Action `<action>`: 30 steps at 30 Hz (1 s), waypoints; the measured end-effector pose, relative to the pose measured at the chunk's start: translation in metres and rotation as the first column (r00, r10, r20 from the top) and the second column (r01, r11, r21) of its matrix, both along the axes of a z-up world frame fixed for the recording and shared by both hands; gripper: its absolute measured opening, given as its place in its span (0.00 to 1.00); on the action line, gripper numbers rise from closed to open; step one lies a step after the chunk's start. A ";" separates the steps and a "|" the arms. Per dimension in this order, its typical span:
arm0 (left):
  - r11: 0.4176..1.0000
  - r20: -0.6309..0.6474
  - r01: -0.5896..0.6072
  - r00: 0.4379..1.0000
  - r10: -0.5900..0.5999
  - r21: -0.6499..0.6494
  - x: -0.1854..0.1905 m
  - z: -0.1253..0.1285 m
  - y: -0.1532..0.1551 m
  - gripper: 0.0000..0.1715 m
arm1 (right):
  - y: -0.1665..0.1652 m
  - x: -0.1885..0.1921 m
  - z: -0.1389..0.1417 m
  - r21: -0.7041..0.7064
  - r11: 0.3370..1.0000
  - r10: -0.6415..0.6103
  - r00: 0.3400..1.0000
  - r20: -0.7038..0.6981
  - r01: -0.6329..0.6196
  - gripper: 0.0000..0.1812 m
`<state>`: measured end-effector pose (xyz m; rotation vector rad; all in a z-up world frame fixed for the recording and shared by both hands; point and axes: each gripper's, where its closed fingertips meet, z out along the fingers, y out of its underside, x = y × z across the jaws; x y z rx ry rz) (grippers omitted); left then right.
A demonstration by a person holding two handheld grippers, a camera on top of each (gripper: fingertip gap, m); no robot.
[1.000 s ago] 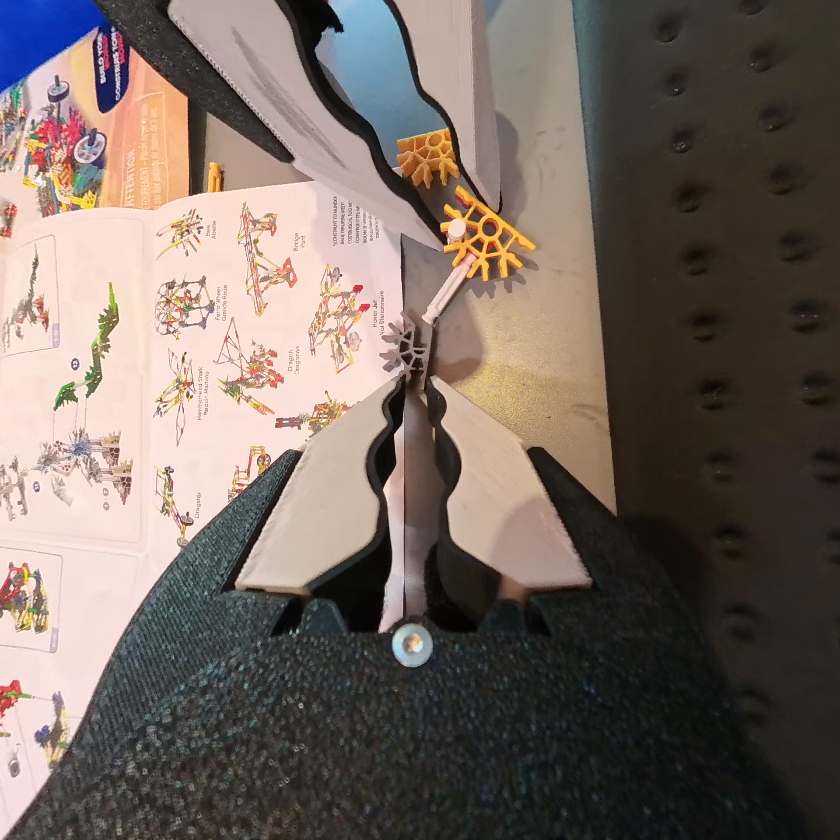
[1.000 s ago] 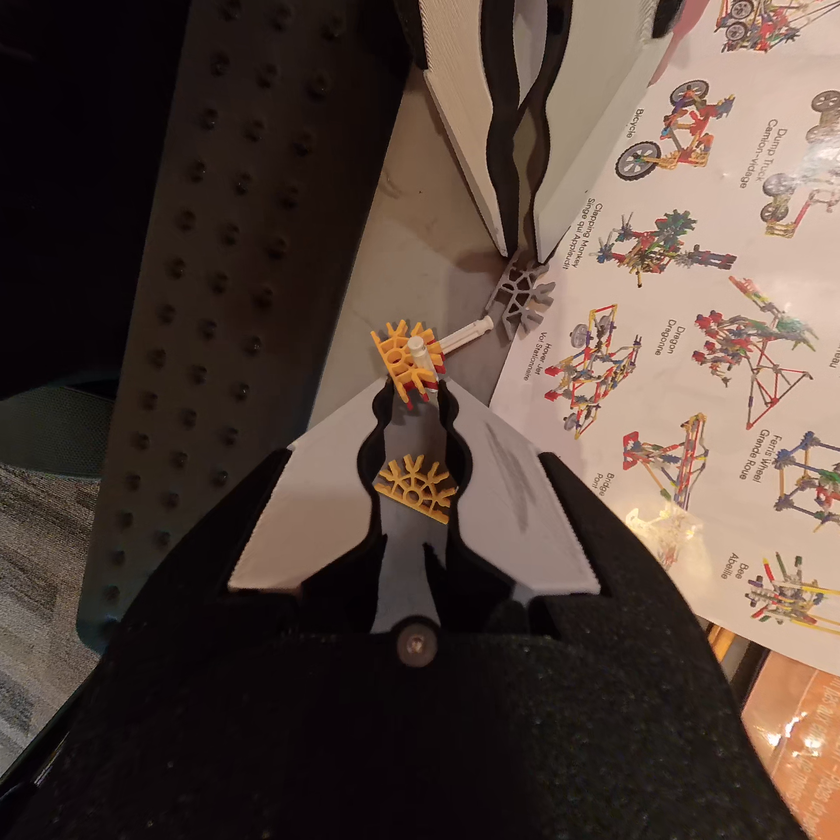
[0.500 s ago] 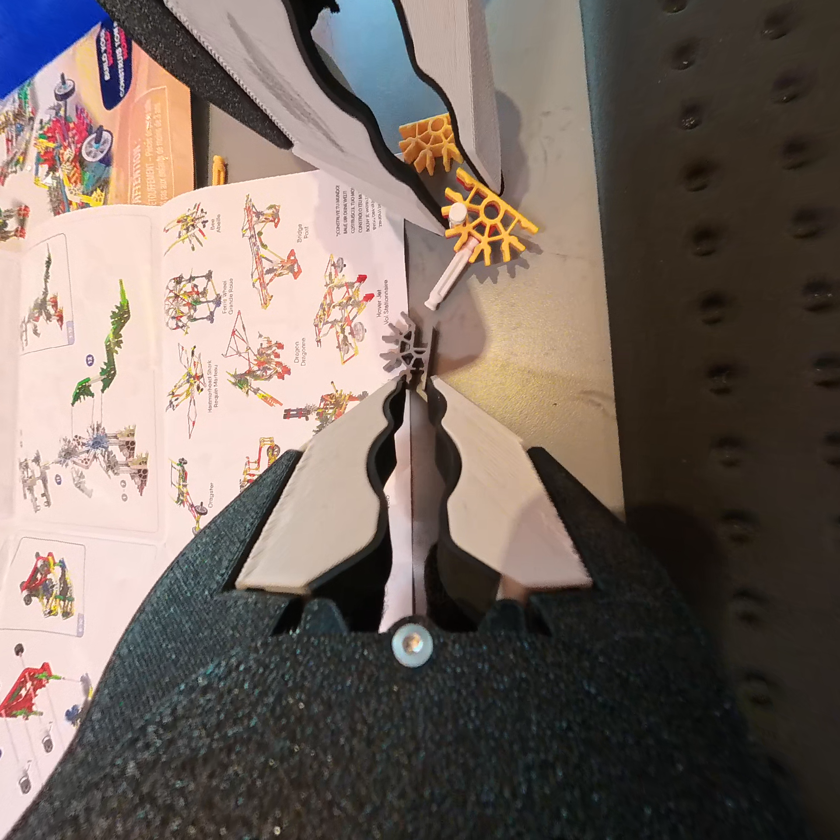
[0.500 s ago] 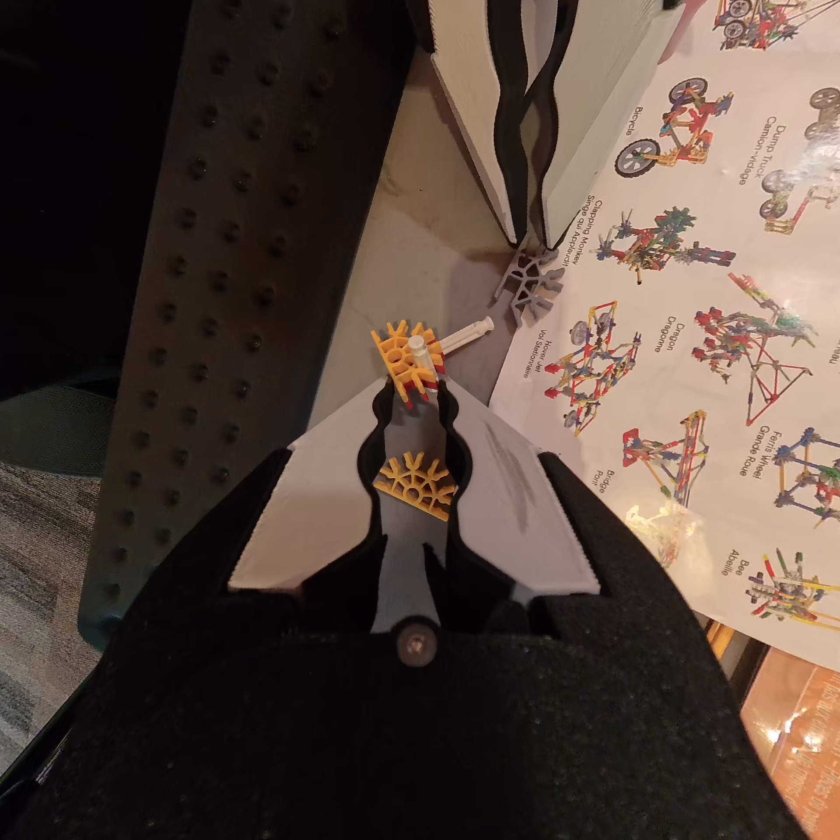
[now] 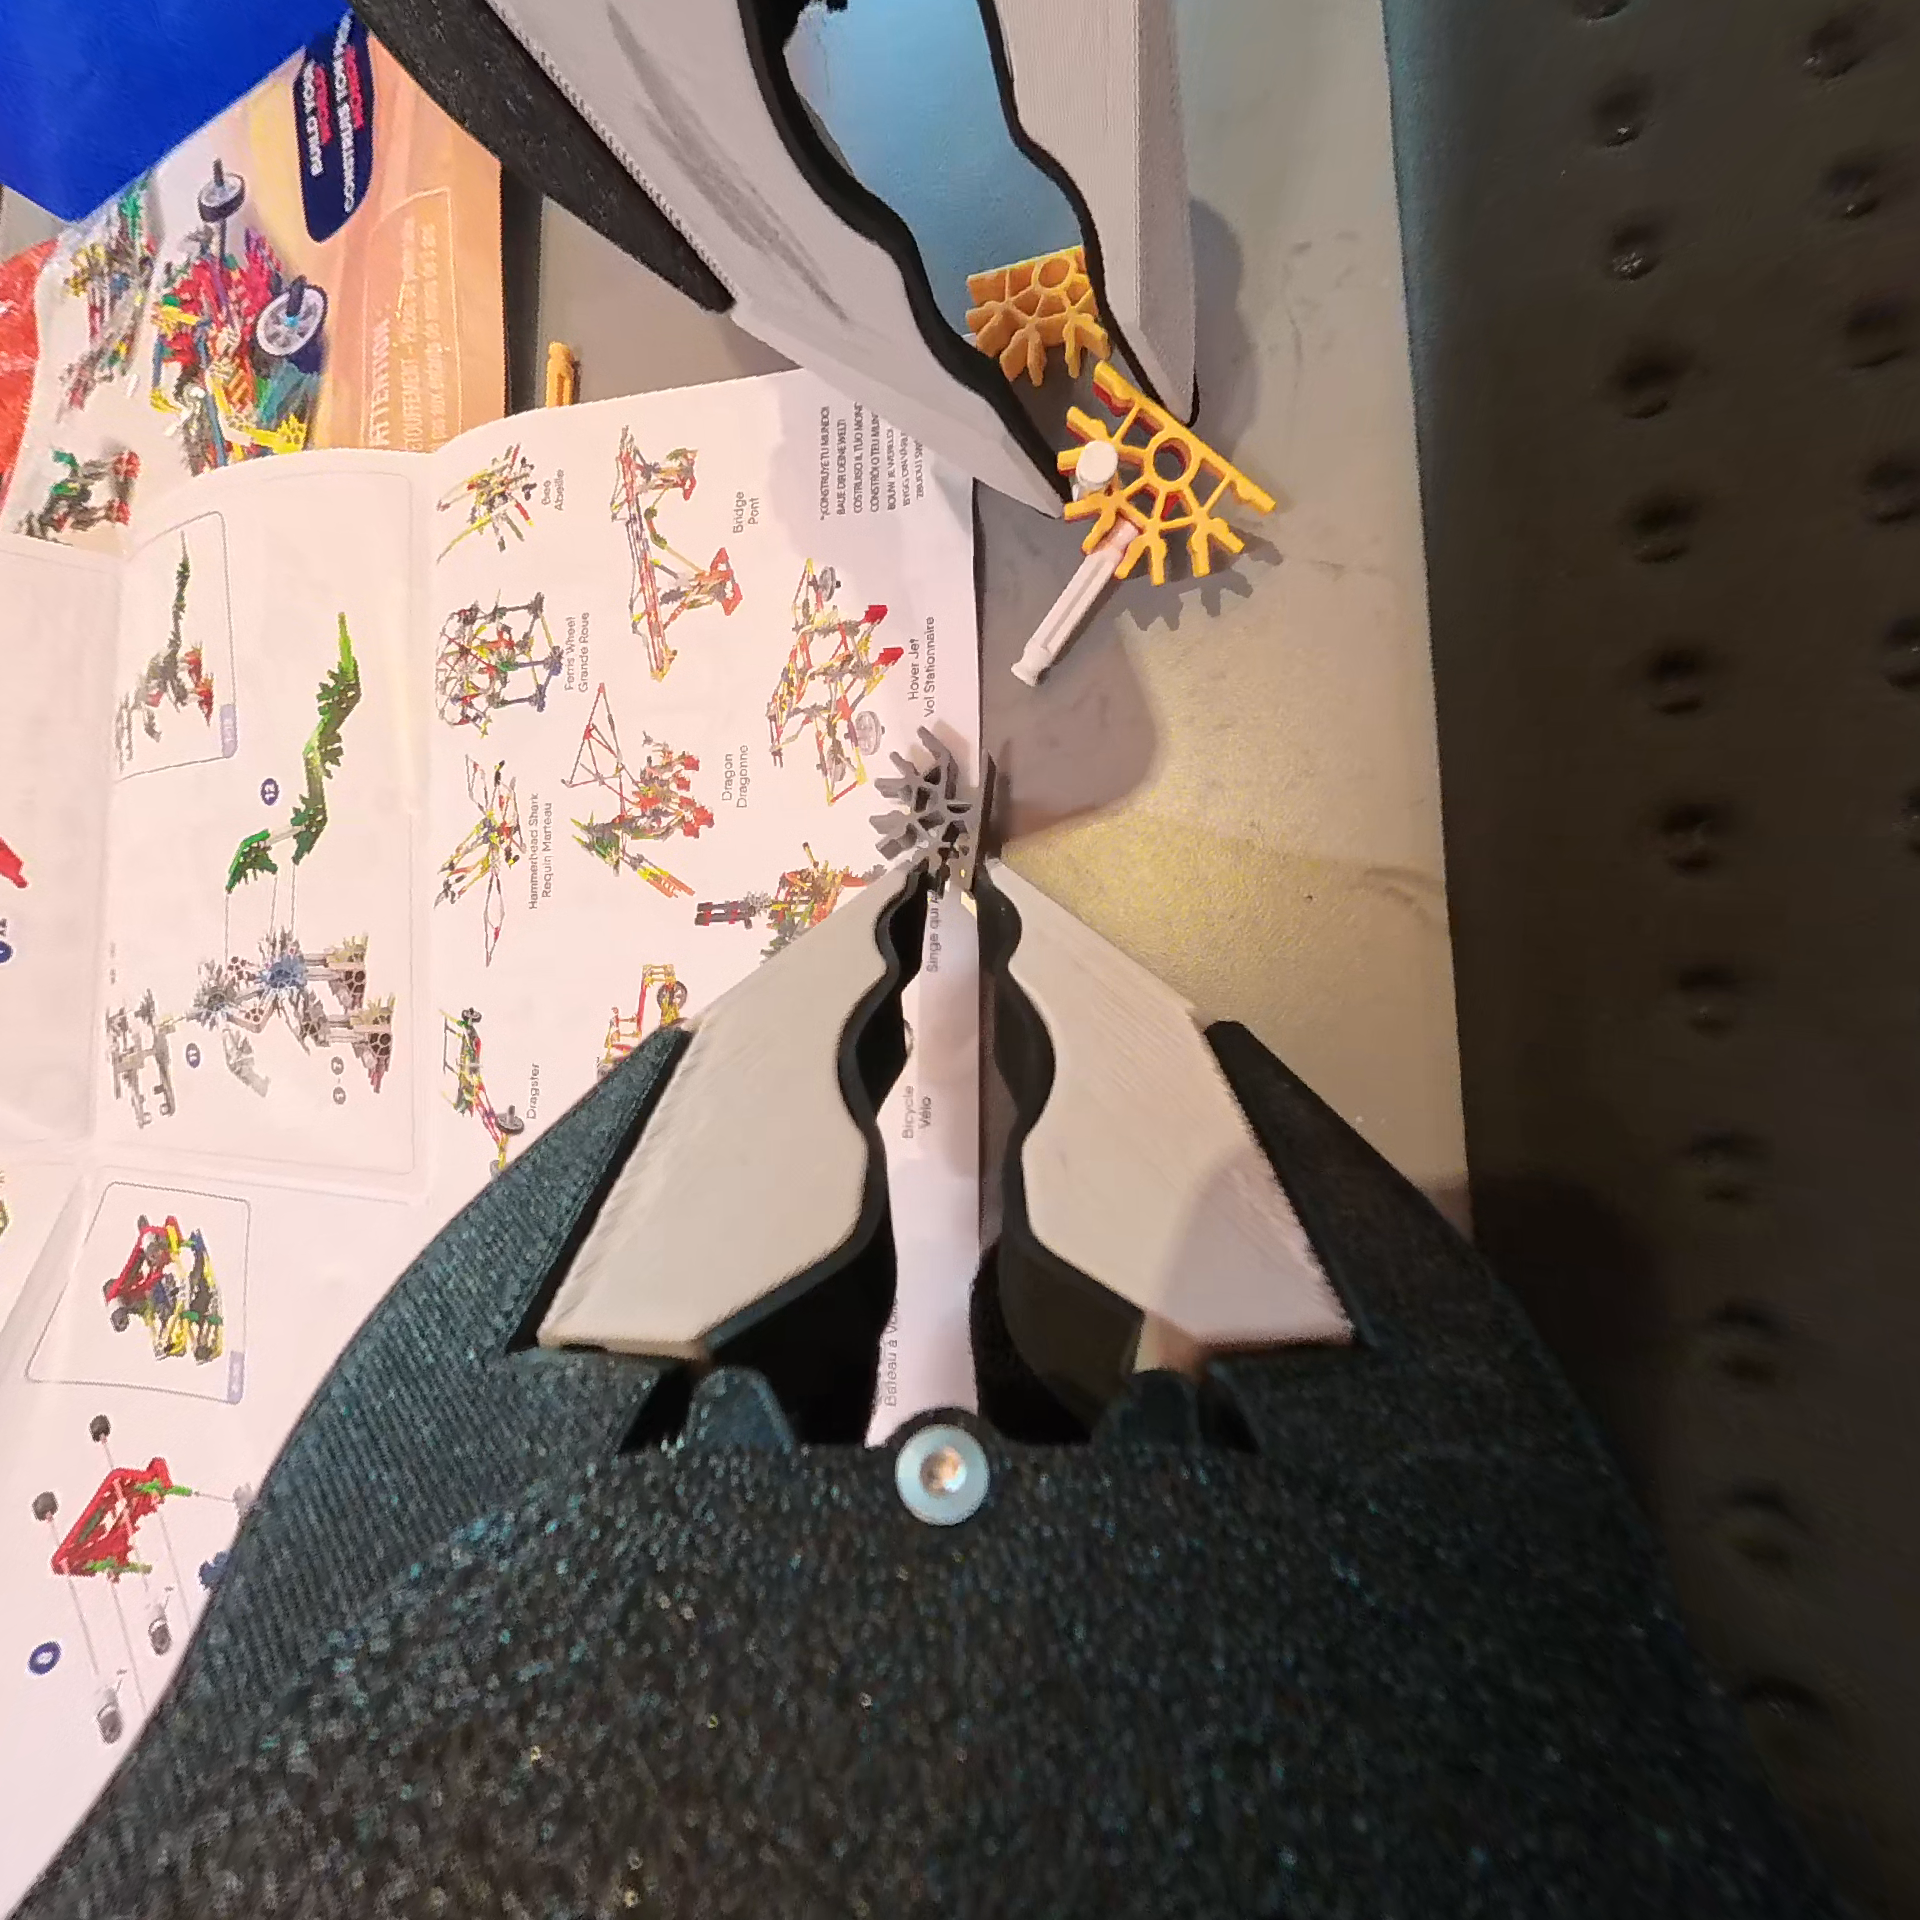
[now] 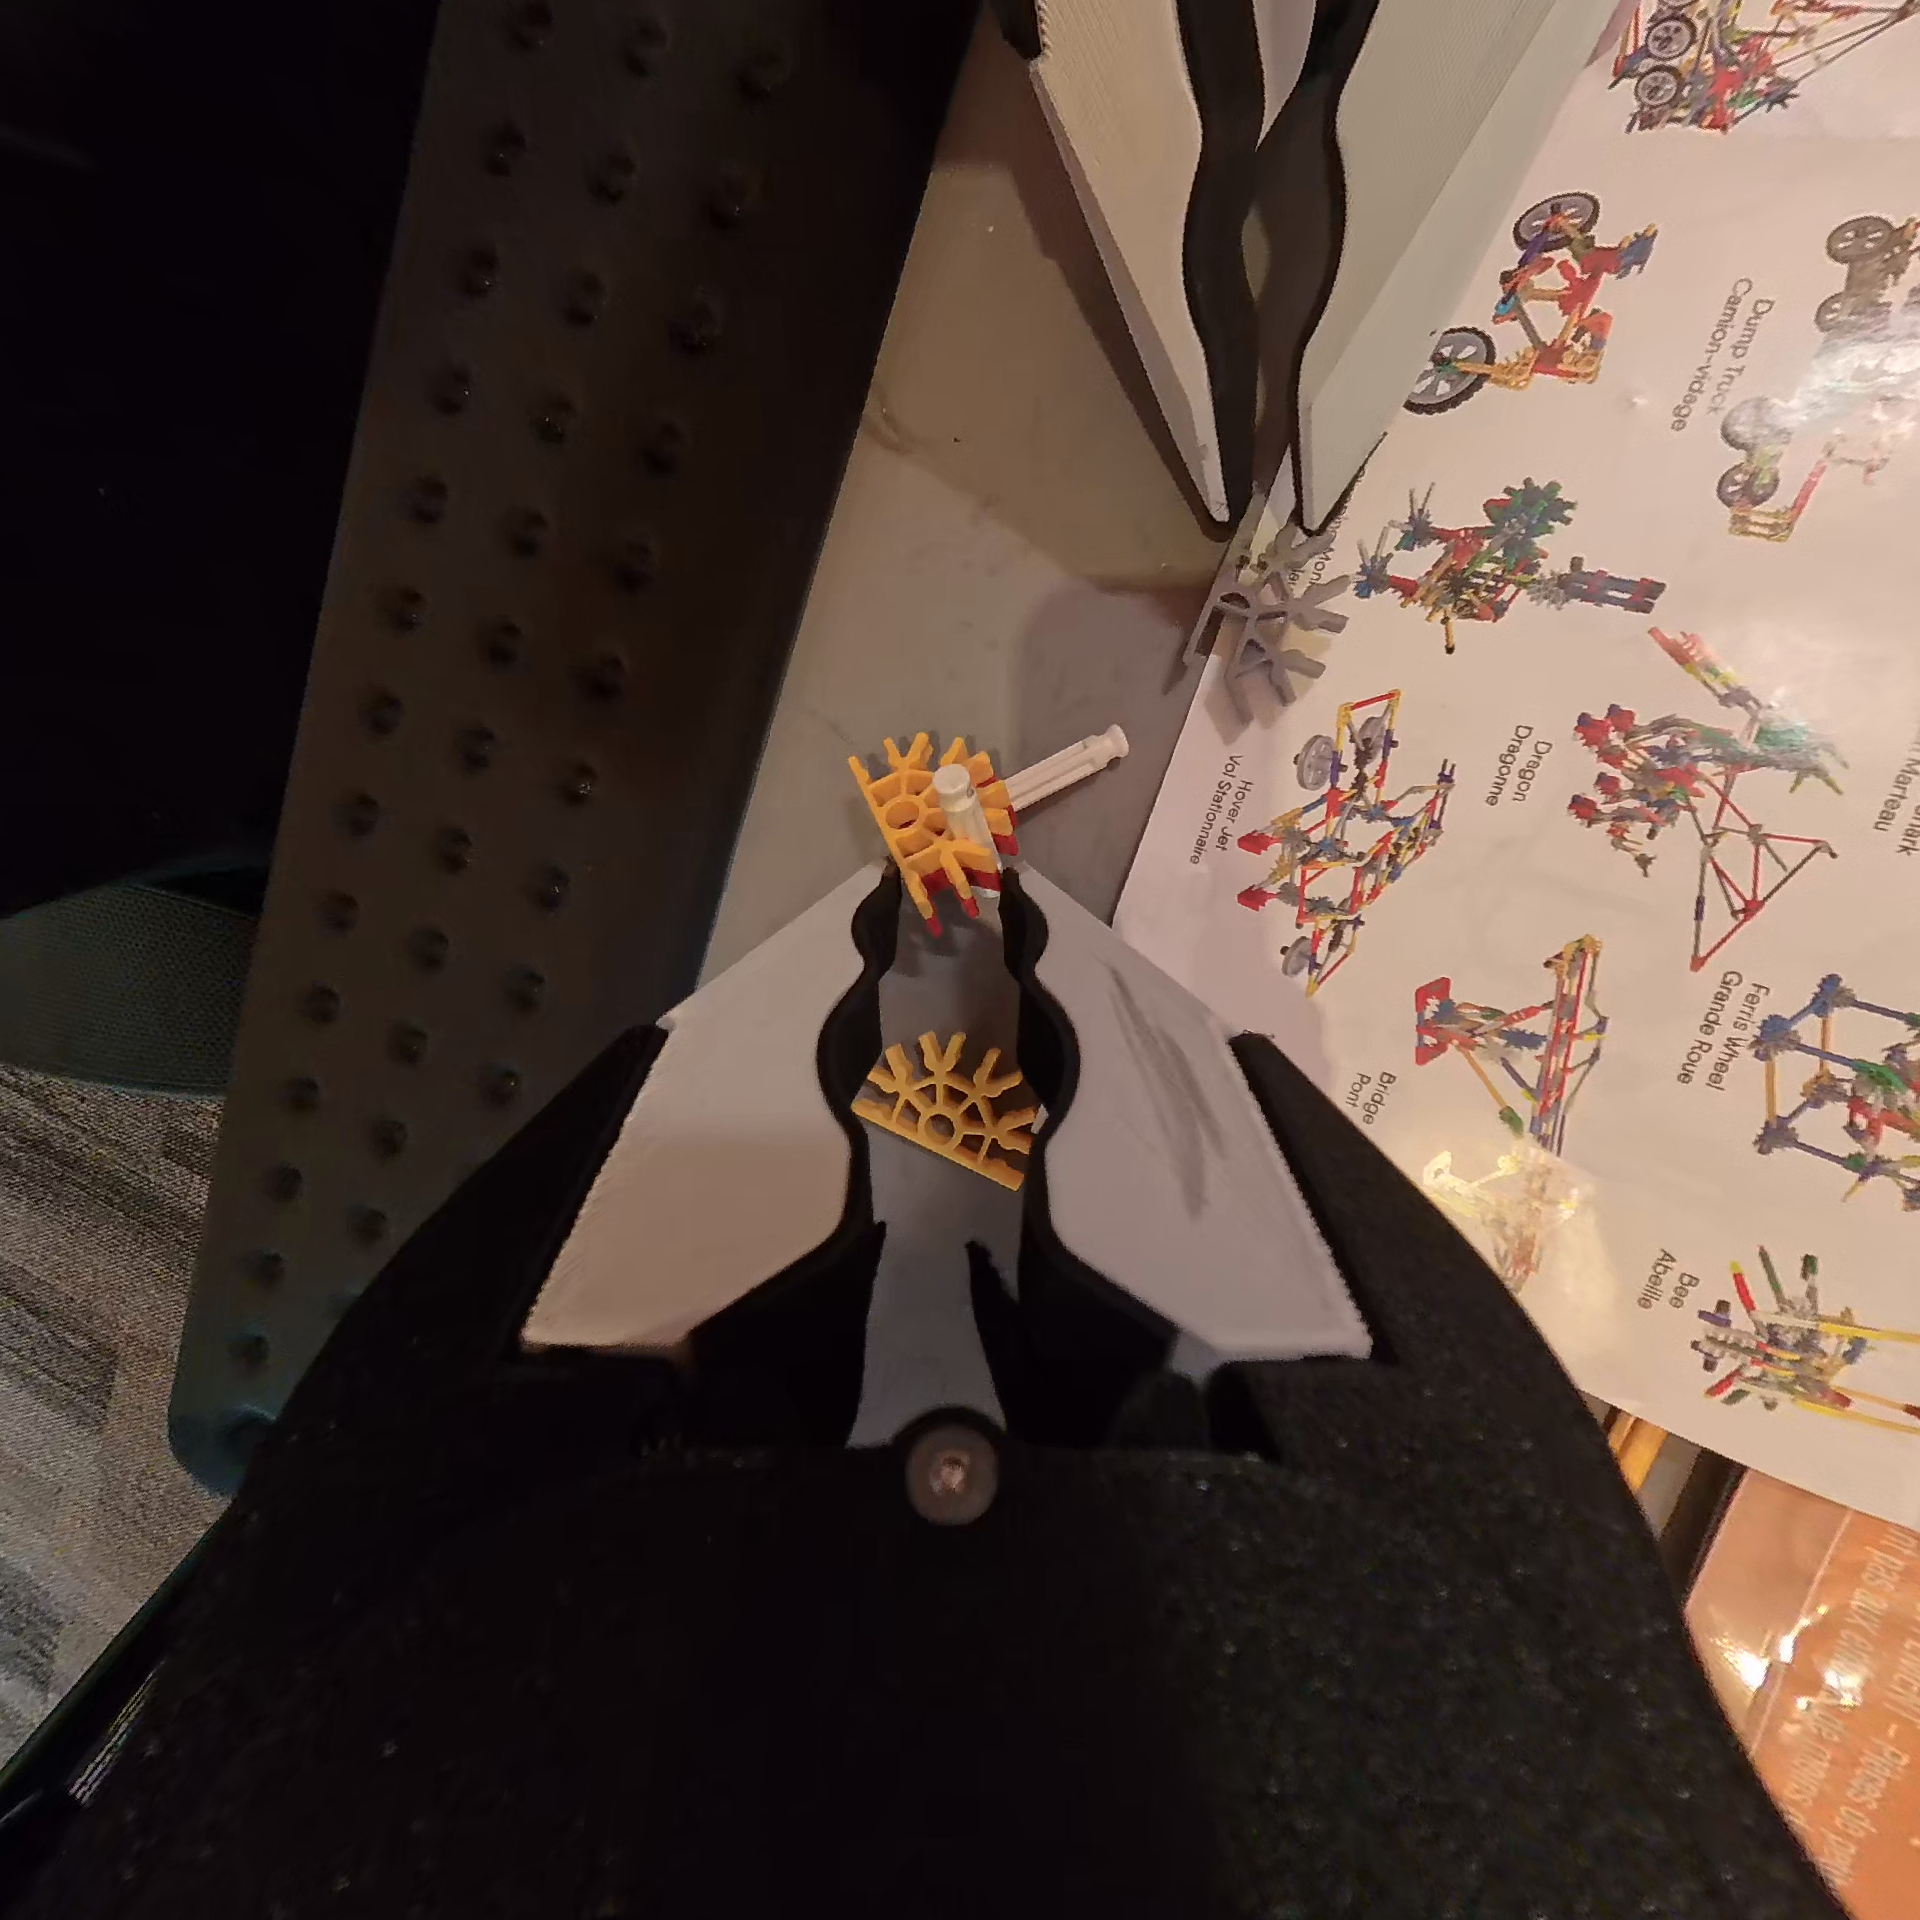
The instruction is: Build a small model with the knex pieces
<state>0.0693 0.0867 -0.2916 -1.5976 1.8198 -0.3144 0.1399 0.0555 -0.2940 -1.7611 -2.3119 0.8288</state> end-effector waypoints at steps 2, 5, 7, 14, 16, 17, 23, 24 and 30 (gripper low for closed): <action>1.000 0.001 -0.001 1.000 0.001 0.003 -0.001 0.000 0.000 0.05 | 0.000 0.000 0.000 0.001 1.000 0.000 1.000 -0.001 0.000 0.10; 1.000 0.000 -0.005 1.000 0.005 0.007 -0.003 0.001 0.001 0.05 | 0.000 0.000 0.001 0.002 1.000 -0.001 1.000 -0.003 0.001 0.10; 1.000 -0.001 -0.008 1.000 0.008 0.009 -0.005 0.001 0.002 0.05 | 0.000 0.000 0.001 0.001 1.000 -0.001 1.000 -0.003 0.001 0.10; 0.999 0.011 -0.027 1.000 0.027 0.023 -0.012 0.007 0.007 0.05 | 0.002 0.001 0.001 0.007 1.000 -0.005 1.000 -0.001 0.005 0.10; 0.999 0.014 -0.031 0.999 0.030 0.026 -0.013 0.008 0.008 0.05 | 0.002 0.001 0.001 0.008 1.000 -0.006 1.000 -0.001 0.006 0.10; 0.999 0.014 -0.031 0.999 0.031 0.026 -0.013 0.008 0.008 0.05 | 0.002 0.001 0.001 0.010 1.000 -0.006 1.000 -0.001 0.006 0.10; 0.999 -0.003 -0.032 0.999 0.032 0.026 -0.016 0.006 0.009 0.05 | 0.004 0.001 0.002 0.016 1.000 -0.011 1.000 -0.006 0.011 0.10; 0.999 -0.006 -0.032 0.999 0.032 0.023 -0.016 0.005 0.009 0.05 | 0.004 0.000 0.002 0.016 1.000 -0.012 1.000 -0.007 0.012 0.10; 0.999 -0.015 -0.033 0.999 0.034 0.033 -0.018 0.006 0.011 0.05 | 0.006 0.001 0.002 0.024 1.000 -0.013 1.000 -0.008 0.013 0.10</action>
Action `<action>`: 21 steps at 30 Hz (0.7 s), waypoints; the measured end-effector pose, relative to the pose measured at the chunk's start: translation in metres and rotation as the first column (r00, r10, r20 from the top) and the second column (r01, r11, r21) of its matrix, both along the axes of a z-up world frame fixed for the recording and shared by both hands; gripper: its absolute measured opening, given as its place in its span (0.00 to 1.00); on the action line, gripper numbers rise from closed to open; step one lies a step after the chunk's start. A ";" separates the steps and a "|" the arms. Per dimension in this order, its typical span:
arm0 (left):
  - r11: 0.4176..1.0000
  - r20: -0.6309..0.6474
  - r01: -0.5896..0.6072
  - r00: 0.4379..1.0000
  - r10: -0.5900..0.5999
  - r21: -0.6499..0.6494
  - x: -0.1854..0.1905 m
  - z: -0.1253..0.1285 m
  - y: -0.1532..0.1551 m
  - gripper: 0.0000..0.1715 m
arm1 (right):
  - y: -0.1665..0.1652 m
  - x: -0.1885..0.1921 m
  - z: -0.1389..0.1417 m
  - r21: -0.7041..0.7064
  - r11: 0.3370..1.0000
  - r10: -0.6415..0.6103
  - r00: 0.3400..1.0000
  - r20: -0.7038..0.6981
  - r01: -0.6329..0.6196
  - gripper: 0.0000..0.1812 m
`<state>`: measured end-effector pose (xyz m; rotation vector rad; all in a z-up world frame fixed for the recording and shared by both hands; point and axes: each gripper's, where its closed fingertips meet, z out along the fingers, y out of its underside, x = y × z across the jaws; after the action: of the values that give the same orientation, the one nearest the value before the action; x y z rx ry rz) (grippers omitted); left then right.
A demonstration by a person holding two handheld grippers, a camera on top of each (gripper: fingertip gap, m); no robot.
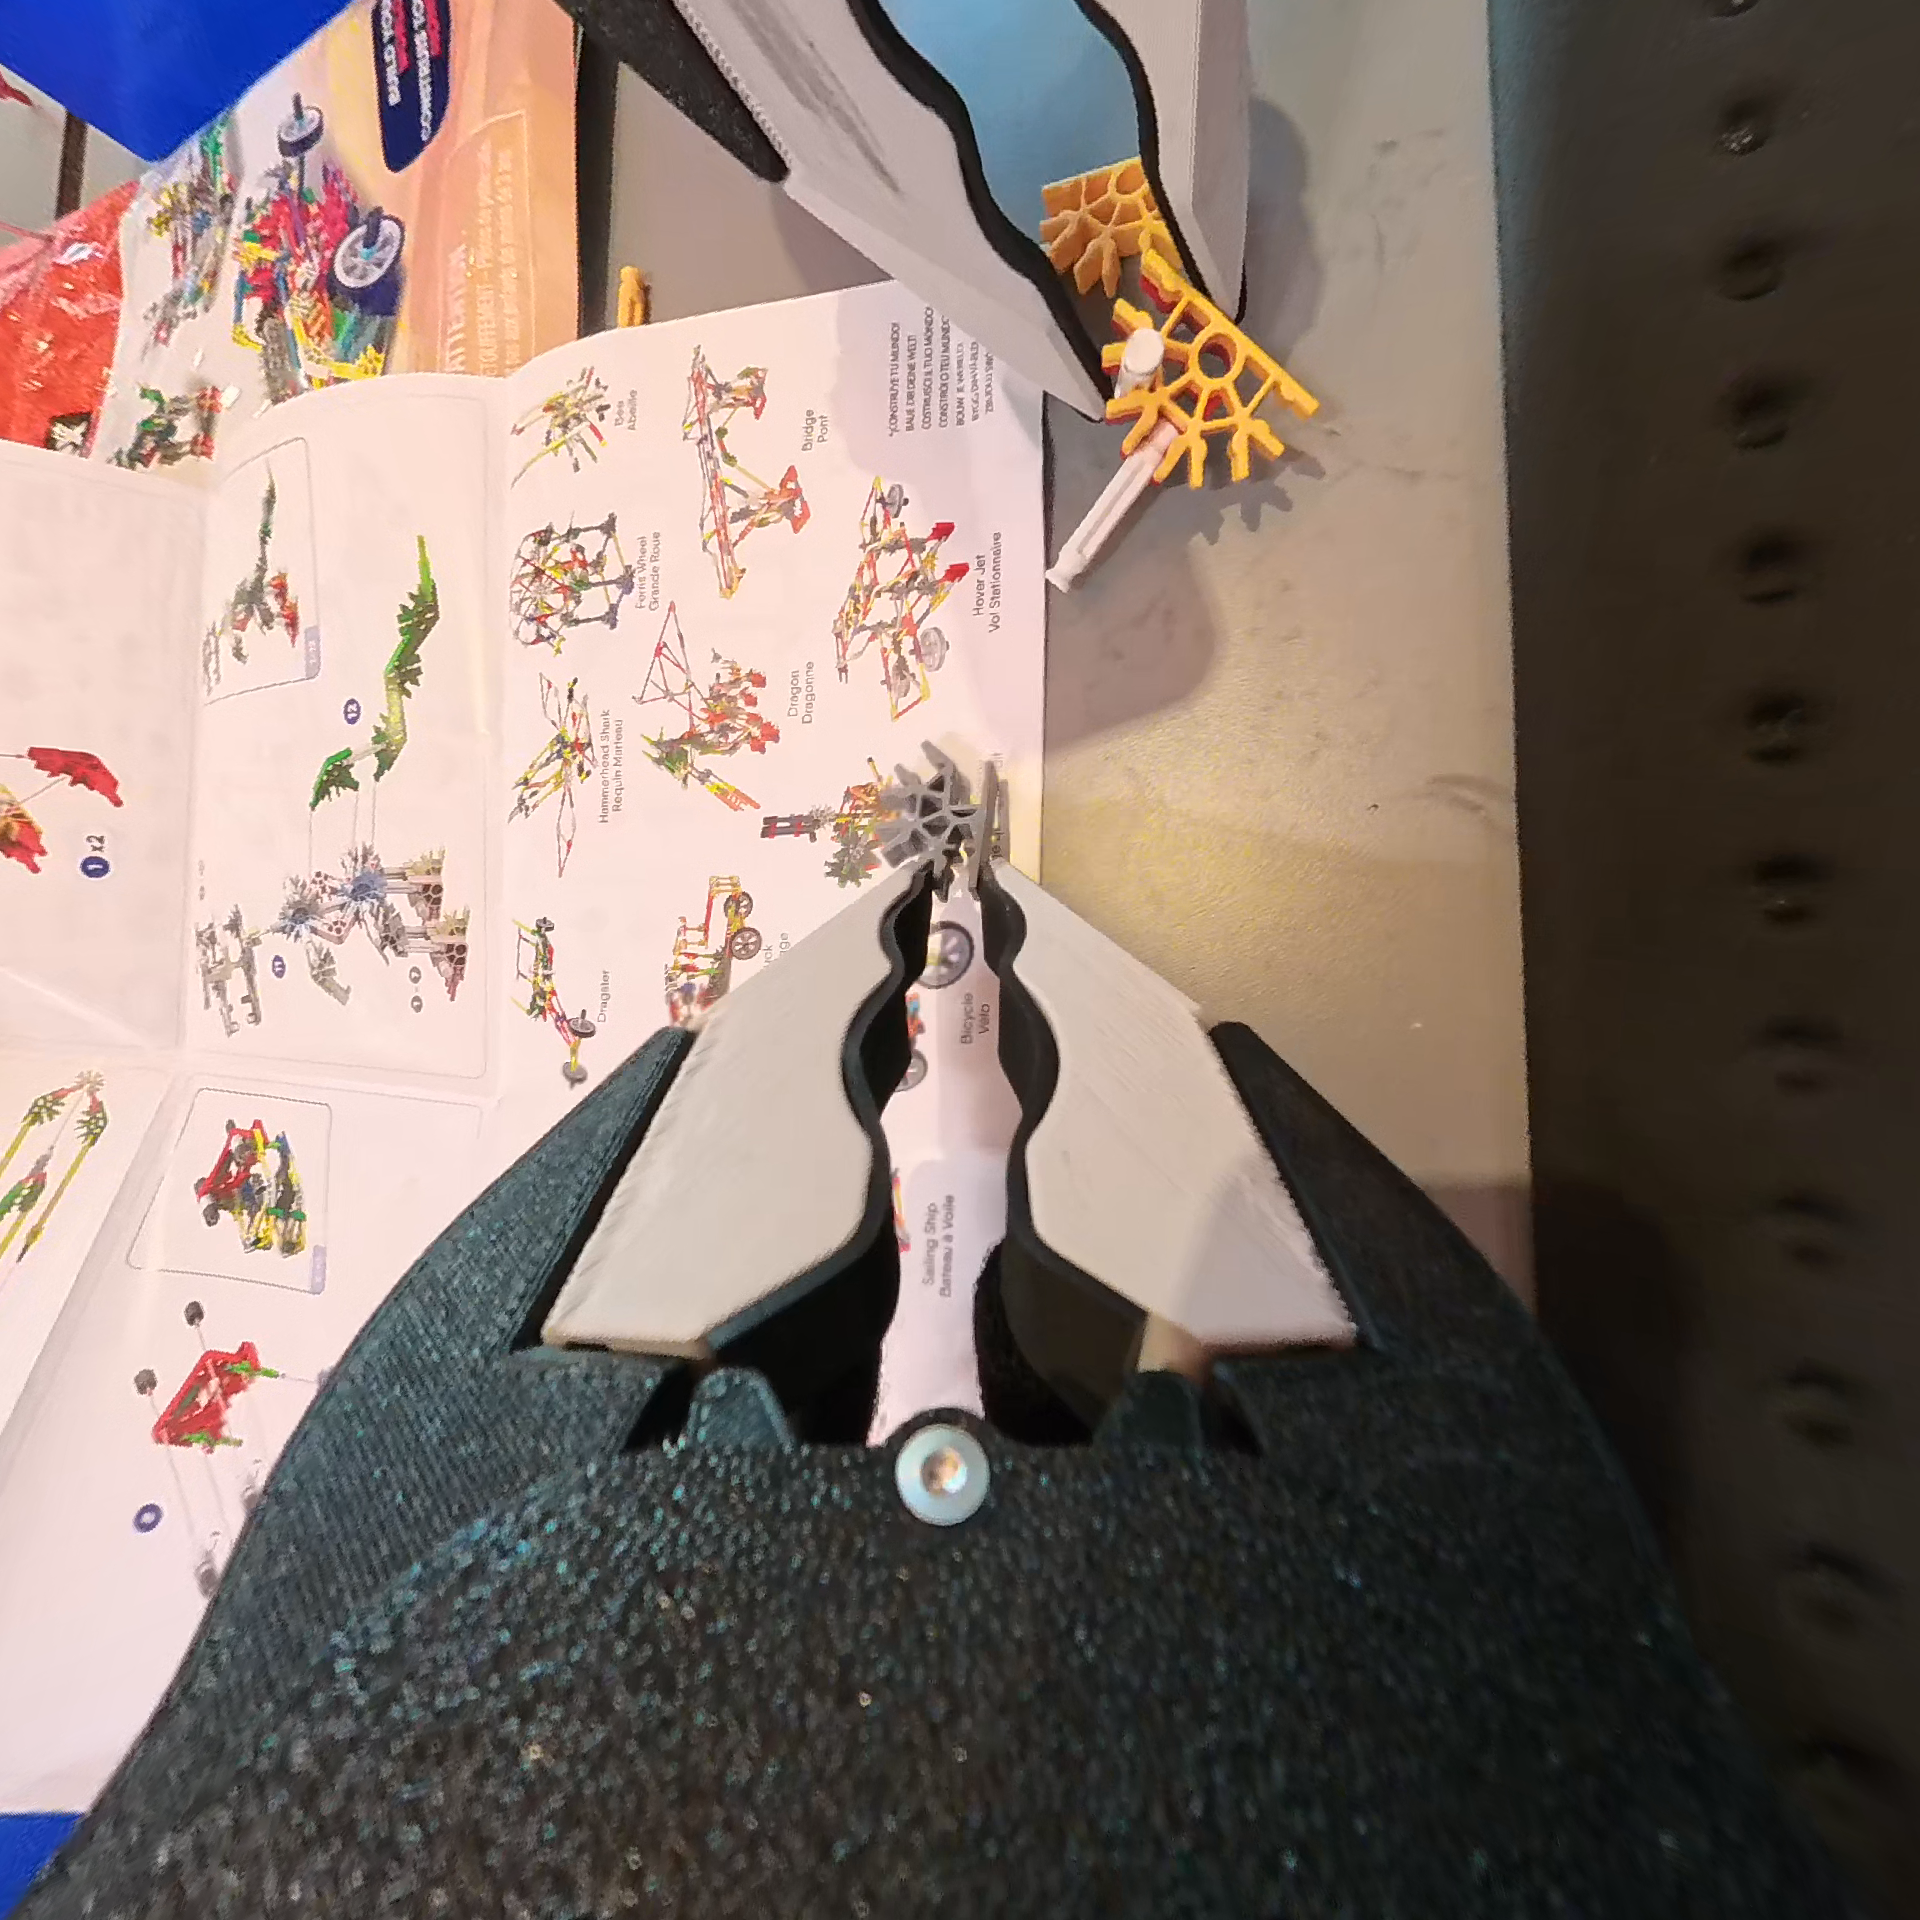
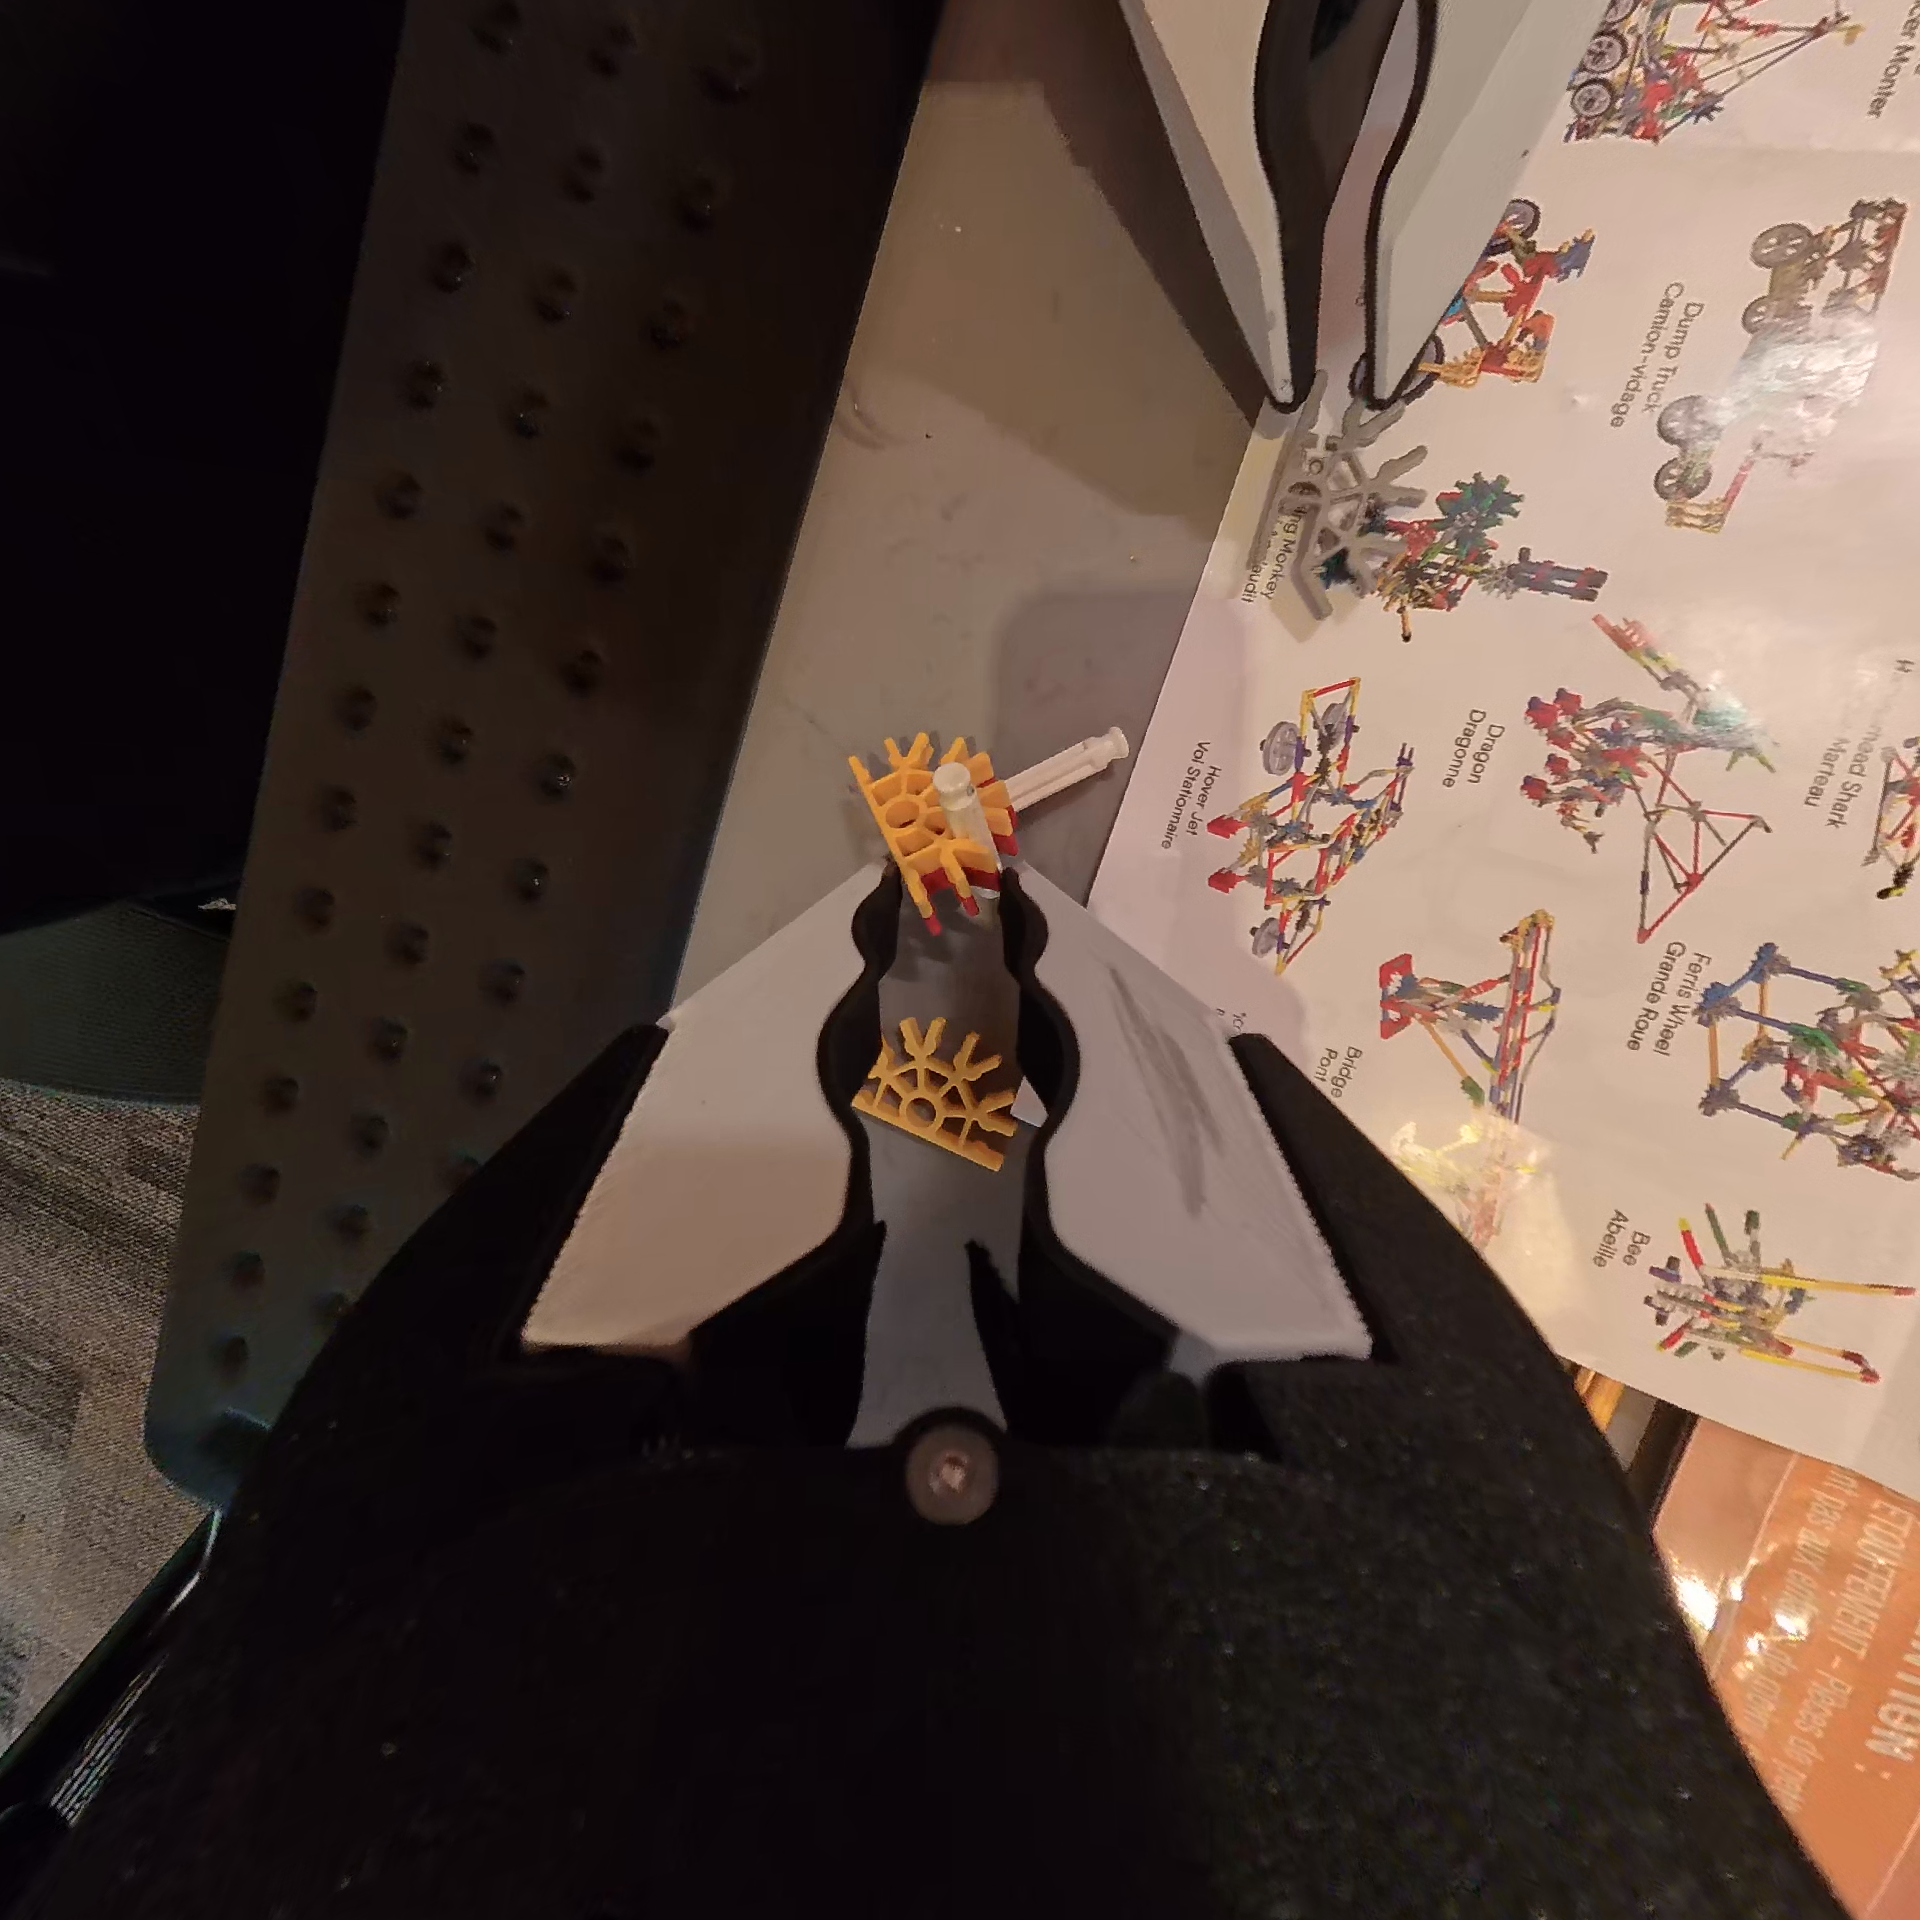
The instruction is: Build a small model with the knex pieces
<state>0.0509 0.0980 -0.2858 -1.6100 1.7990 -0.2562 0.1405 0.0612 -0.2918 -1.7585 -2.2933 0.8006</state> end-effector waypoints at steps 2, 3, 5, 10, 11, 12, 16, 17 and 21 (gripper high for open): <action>1.000 0.004 -0.005 1.000 0.005 0.006 -0.001 0.002 0.002 0.05 | 0.000 0.000 0.000 0.002 1.000 0.001 1.000 0.002 -0.001 0.10; 1.000 0.007 -0.008 1.000 0.008 0.010 -0.001 0.003 0.003 0.05 | 0.000 0.000 -0.001 0.004 1.000 0.001 1.000 0.003 -0.001 0.10; 1.000 0.013 -0.013 1.000 0.013 0.019 -0.002 0.005 0.005 0.05 | 0.001 0.000 -0.001 0.006 1.000 0.001 1.000 0.004 -0.001 0.10; 0.997 0.004 -0.014 1.000 0.014 0.076 -0.006 0.009 0.011 0.05 | 0.000 0.000 -0.001 0.008 1.000 0.002 1.000 0.002 -0.002 0.10; 0.996 -0.009 -0.014 1.000 0.015 0.087 -0.009 0.007 0.012 0.05 | 0.000 0.000 -0.001 0.008 1.000 0.004 1.000 0.003 -0.004 0.10; 0.995 -0.022 -0.016 1.000 0.019 0.100 -0.011 0.006 0.014 0.05 | 0.000 0.000 -0.001 0.010 1.000 0.004 1.000 0.003 -0.004 0.10; 0.992 -0.055 -0.028 0.998 0.035 0.125 -0.019 0.002 0.021 0.05 | 0.000 0.000 0.000 0.013 1.000 0.003 1.000 0.000 -0.003 0.10; 0.990 -0.061 -0.032 0.997 0.040 0.134 -0.021 0.002 0.023 0.05 | 0.000 0.000 0.000 0.015 1.000 0.002 1.000 -0.001 -0.002 0.10; 0.986 -0.090 -0.060 0.993 0.074 0.153 -0.032 0.003 0.032 0.05 | 0.000 0.000 0.000 0.015 1.000 0.003 1.000 -0.001 -0.003 0.10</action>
<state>0.0187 0.1301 -0.2830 -1.5953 1.7863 -0.0116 0.1409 0.0612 -0.2919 -1.7491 -2.2954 0.7823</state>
